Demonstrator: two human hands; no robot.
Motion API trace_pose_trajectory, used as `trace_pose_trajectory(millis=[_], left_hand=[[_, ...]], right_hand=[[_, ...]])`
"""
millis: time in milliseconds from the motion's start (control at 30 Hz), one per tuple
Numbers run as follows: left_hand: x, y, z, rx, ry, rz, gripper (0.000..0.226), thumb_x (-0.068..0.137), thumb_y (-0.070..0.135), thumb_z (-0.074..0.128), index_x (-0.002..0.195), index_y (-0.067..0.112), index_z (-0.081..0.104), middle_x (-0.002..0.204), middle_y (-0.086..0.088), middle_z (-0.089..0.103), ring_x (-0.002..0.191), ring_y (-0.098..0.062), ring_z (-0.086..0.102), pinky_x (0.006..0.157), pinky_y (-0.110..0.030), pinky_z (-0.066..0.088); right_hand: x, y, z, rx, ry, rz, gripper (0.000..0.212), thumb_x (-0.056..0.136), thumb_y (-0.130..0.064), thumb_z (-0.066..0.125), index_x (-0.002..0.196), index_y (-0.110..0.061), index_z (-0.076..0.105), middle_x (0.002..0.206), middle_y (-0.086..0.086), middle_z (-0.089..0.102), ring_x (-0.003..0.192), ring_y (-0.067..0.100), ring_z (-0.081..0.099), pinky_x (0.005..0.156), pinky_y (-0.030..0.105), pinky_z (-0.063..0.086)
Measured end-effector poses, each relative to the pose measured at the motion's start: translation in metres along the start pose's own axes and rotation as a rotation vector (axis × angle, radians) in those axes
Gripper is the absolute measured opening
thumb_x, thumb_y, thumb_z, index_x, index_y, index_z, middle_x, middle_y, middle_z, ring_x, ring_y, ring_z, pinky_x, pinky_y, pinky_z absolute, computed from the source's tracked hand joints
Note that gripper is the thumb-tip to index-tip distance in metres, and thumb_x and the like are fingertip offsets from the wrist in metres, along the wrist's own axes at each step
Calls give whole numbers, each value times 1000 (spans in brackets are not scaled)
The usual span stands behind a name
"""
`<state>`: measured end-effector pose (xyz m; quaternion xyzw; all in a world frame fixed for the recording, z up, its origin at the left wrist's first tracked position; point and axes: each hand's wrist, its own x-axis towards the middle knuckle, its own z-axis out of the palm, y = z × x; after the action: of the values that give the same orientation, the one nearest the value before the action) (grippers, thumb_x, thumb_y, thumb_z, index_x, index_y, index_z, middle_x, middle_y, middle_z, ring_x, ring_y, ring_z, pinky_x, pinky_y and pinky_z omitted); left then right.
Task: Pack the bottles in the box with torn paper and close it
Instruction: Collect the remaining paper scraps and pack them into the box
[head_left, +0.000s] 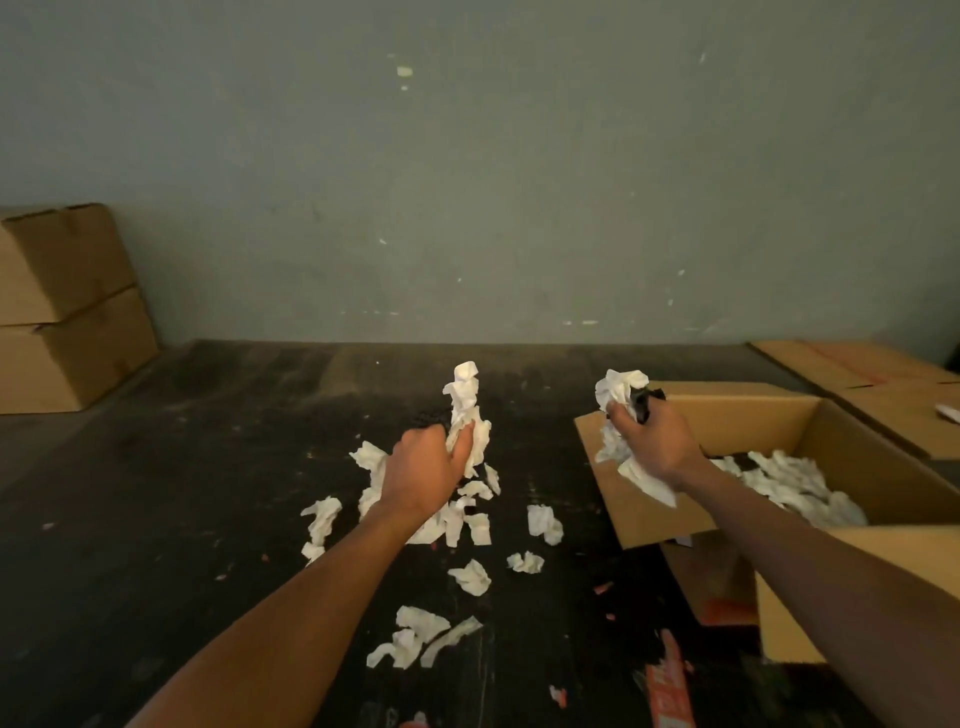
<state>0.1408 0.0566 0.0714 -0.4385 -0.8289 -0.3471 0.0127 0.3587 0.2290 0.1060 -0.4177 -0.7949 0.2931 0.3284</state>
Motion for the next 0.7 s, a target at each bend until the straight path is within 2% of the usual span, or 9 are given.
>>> trace_pose_trajectory(millis=[100,200,300,367,500,600,700], left_hand=[[9,39,23,-43,-32,41,48,98,55,40,72,18,59,67,0,61,63,-15,62,70,-42,57],[21,82,53,-87,-40,105,51,97,55,39,73,17,62,67,0,62,62,-15,63,69,-43,57],[38,129,92,-115,-44,129,64,91,67,31,77,16,66,70,-2,65,65,-18,64,70,-44,57],[51,164,123,-120,-37,129,73,85,73,25,79,14,68,75,-5,67,70,-24,65,71,-45,56],[67,235,190,-172,-47,74,61,92,64,35,82,14,67,78,-4,68,71,-22,66,71,-44,58],[72,278,241,-196,-70,2,57,95,59,38,78,11,63,79,-6,67,74,-24,64,73,-42,55],[74,306,278,-258,-167,-118,57,94,60,37,89,11,66,90,-6,69,87,-28,64,83,-41,53]], right_hand=[[3,23,-36,-40,63,14,39,98,-33,55,63,-19,43,59,0,45,56,13,43,50,28,30],[15,59,-73,-53,94,17,40,97,-35,56,64,-15,44,61,2,46,58,17,44,50,29,30],[36,96,-109,-54,87,20,37,97,-38,54,73,-10,52,67,7,51,63,20,48,53,31,34],[52,122,-132,-76,63,6,34,98,-39,53,74,-14,53,69,5,55,65,18,51,54,30,36],[85,179,-167,-119,-57,-63,32,98,-38,52,72,-21,48,65,0,50,61,14,47,53,28,31],[109,226,-179,-201,-154,-97,31,97,-40,53,72,-22,49,65,-1,52,63,16,52,52,26,33],[126,263,-183,-242,-338,-118,32,94,-49,55,88,-17,57,79,1,60,76,20,59,64,32,42]])
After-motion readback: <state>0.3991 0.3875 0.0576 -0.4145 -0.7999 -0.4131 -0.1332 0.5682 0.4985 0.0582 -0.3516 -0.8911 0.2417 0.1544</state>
